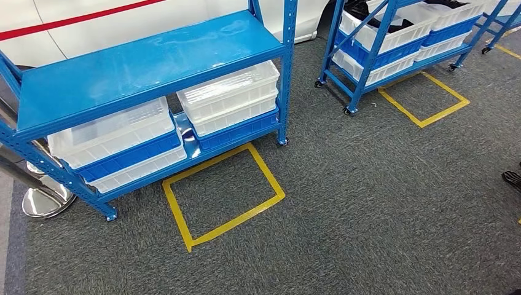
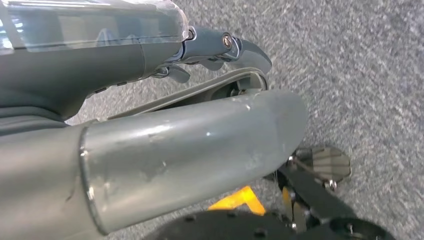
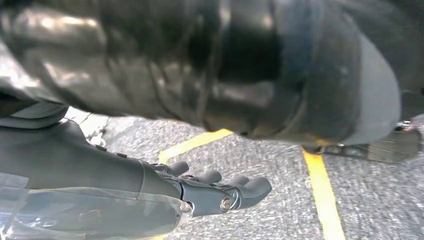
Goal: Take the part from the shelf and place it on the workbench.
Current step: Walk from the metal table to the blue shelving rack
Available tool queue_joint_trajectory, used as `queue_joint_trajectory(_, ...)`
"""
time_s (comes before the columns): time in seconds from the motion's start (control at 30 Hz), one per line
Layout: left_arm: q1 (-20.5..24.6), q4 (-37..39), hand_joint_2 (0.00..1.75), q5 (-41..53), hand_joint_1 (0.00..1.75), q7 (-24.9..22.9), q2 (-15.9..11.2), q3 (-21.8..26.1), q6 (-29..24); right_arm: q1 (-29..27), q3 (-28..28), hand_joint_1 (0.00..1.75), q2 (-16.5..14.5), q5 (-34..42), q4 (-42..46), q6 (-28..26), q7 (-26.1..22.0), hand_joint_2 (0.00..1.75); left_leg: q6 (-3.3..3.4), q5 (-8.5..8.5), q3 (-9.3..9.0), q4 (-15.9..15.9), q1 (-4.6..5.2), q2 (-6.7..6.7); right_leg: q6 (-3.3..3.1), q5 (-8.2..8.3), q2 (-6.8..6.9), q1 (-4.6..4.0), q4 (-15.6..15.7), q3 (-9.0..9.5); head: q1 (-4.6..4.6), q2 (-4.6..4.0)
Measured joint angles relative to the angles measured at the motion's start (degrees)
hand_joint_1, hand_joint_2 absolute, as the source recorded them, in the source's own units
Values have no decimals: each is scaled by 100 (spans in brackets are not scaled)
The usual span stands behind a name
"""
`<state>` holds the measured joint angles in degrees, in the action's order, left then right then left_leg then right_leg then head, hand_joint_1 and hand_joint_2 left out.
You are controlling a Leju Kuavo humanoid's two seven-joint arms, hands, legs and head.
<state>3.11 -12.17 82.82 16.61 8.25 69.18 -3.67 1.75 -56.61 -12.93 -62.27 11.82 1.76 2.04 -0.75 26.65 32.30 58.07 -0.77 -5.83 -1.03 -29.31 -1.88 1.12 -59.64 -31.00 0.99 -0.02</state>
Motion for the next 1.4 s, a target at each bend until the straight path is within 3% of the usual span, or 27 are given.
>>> queue_joint_trajectory(0.03, -5, 0, 0, 2, 0, 5, 4, 0, 1, -2, 0, 0, -2, -3, 0, -1, 1, 0, -23, 77, 54, 114, 0, 111, -47, 10, 68, 0, 12, -2, -4, 0)
queue_joint_trajectory(0.1, 2, 0, 0, 5, 0, 10, 13, -1, 2, -19, 0, 0, -3, -8, 0, -2, 2, 0, -53, 415, 316, 680, 9, 409, -110, 18, 214, -13, 25, -17, -11, 1)
queue_joint_trajectory(0.17, 15, 0, 0, 8, 0, 14, 16, -2, 2, -37, 0, 0, -2, -9, 0, -2, 2, 0, -68, 762, 675, 1445, 6, 520, -133, 10, 380, -48, 24, -32, -14, 2)
queue_joint_trajectory(0.2, 13, 0, 0, 9, 0, 15, 16, -2, 2, -40, 0, 0, -1, -9, 0, -2, 2, 0, -62, 801, 757, 1640, 6, 535, -141, 4, 464, -66, 23, -32, -14, 1)
queue_joint_trajectory(0.23, 5, 0, 0, 10, 0, 16, 16, -2, 2, -38, 0, 0, -1, -9, 0, -2, 2, 0, -43, 729, 725, 1613, 10, 548, -147, -3, 542, -83, 22, -24, -14, 1)
queue_joint_trajectory(0.27, -4, 0, 0, 11, 0, 16, 16, -2, 2, -32, 0, 0, -1, -9, 0, -2, 2, 0, -9, 559, 571, 1343, 21, 577, -150, -13, 612, -100, 22, -10, -14, 1)
queue_joint_trajectory(0.3, -9, 0, 0, 11, 0, 16, 16, -2, 2, -27, 0, 0, -3, -9, 0, -2, 2, 0, 48, 358, 339, 919, 48, 667, -150, -25, 680, -116, 23, 10, -14, 1)
queue_joint_trajectory(0.37, 6, 0, 0, 11, 0, 19, 11, -3, 2, -20, 0, 0, -12, -9, -1, -2, 1, 0, 159, 132, -18, 221, 112, 897, -123, -51, 808, -144, 26, 43, -12, 1)
queue_joint_trajectory(0.4, 14, 0, 0, 11, 0, 21, 10, -3, 2, -17, 0, 0, -14, -9, -1, -2, 1, 0, 197, 103, -91, 55, 143, 966, -98, -59, 865, -143, 29, 54, -10, 0)
queue_joint_trajectory(0.47, 8, 0, 0, 9, 0, 31, 11, -4, 6, 8, 0, 0, -18, -7, -1, -14, 1, 0, 228, 93, -101, -26, 167, 908, -34, -61, 960, -127, 57, 87, -13, 0)
queue_joint_trajectory(0.5, -7, 0, 0, 6, 0, 43, 17, -4, 17, 21, -2, 0, -19, 1, -1, -38, 2, 0, 242, 58, -140, -87, 152, 854, 2, -69, 930, -118, 61, 116, -11, 0)
queue_joint_trajectory(0.57, -21, 0, 0, -2, 0, 71, 27, -4, 44, 29, -17, 0, -19, 31, 0, -95, -1, 0, 287, -21, -224, -229, 100, 769, 62, -220, 634, -106, -131, 60, -8, 0)
queue_joint_trajectory(0.63, -4, 0, 0, -5, 0, 96, 33, -4, 63, 12, -46, 0, -13, 60, 0, -120, -5, 0, 314, -58, -239, -274, 73, 695, 103, -556, 290, -73, -764, -264, -4, 0)
queue_joint_trajectory(0.7, 12, 0, 0, -7, 0, 111, 34, -4, 69, 2, -74, 0, -4, 69, 0, -120, -5, 0, 309, -41, -229, -258, 73, 606, 141, -724, 209, -45, -1342, -595, -4, 1)
queue_joint_trajectory(0.73, 10, 0, 0, -6, 0, 114, 34, -4, 71, -2, -84, 0, 1, 71, 0, -120, -5, 0, 300, -17, -235, -244, 71, 564, 157, -638, 206, -34, -1367, -638, -3, 2)
queue_joint_trajectory(0.8, -1, 0, 0, -5, 0, 114, 38, -4, 78, -12, -91, 0, 4, 72, 0, -120, -5, 0, 263, 64, -268, -189, 57, 495, 178, -200, 202, -10, -801, -416, -3, 2)
queue_joint_trajectory(0.87, -8, 0, 0, -4, 0, 116, 44, -4, 84, -22, -98, 0, 3, 73, -1, -120, -5, 0, 193, 173, -273, -109, 64, 453, 160, 34, 164, -4, -184, -136, -3, 1)
queue_joint_trajectory(0.9, -7, 0, 0, -3, 0, 117, 45, -4, 84, -21, -103, 0, 3, 74, -1, -120, -5, 0, 157, 226, -271, -81, 70, 443, 131, 31, 151, -10, -43, -71, -3, 0)
queue_joint_trajectory(1.03, 5, 0, 0, 3, 0, 119, 44, -5, 79, -21, -122, 0, -1, 79, 0, -120, -4, 0, 29, 341, -303, 14, 59, 460, -30, -87, 162, -32, 27, 35, -5, 0)
queue_joint_trajectory(1.1, 11, 0, 0, 8, 0, 122, 45, -7, 72, -35, -126, 0, -3, 81, 0, -119, -5, 0, -33, 493, -60, 497, 39, 509, -94, -150, 192, -15, 72, 168, -9, 0)
queue_joint_trajectory(1.17, 5, 0, 0, 13, 0, 123, 52, -7, 69, -43, -130, 0, -3, 83, 0, -115, -5, 0, -72, 703, 494, 1311, 24, 538, -118, -261, 217, -20, 91, 298, -11, 1)
queue_joint_trajectory(1.2, -6, 0, 0, 14, 0, 123, 57, -7, 69, -47, -134, 0, -3, 84, 0, -114, -5, 0, -77, 711, 761, 1614, 20, 542, -116, -327, 219, -23, 100, 375, -11, 2)
queue_joint_trajectory(1.23, -22, 0, 0, 15, 0, 123, 62, -7, 68, -53, -139, 0, -2, 84, 0, -113, -5, 0, -69, 586, 946, 1721, 19, 544, -111, -402, 219, -27, 118, 474, -11, 2)
queue_joint_trajectory(1.27, -41, 0, 0, 16, 0, 123, 66, -7, 68, -61, -145, 0, -2, 85, 0, -113, -5, 0, -48, 330, 1027, 1596, 21, 544, -103, -481, 217, -32, 145, 594, -11, 2)
queue_joint_trajectory(1.33, -79, 0, 0, 18, 0, 122, 72, -7, 68, -95, -155, 0, -2, 85, -2, -113, -4, 0, 46, -342, 938, 891, 44, 552, -81, -641, 218, -37, 239, 865, -8, 1)
queue_joint_trajectory(1.37, -96, 0, 0, 20, 0, 123, 74, -7, 67, -106, -160, 0, -4, 85, -4, -113, -7, 0, 105, -545, 850, 613, 78, 564, -52, -706, 219, -39, 297, 975, -7, 1)
queue_joint_trajectory(1.4, -106, 0, 0, 23, 0, 123, 77, -8, 67, -107, -163, 0, -6, 85, -7, -113, -7, 0, 167, -608, 760, 422, 119, 575, -13, -759, 219, -23, 364, 1066, -5, 0)
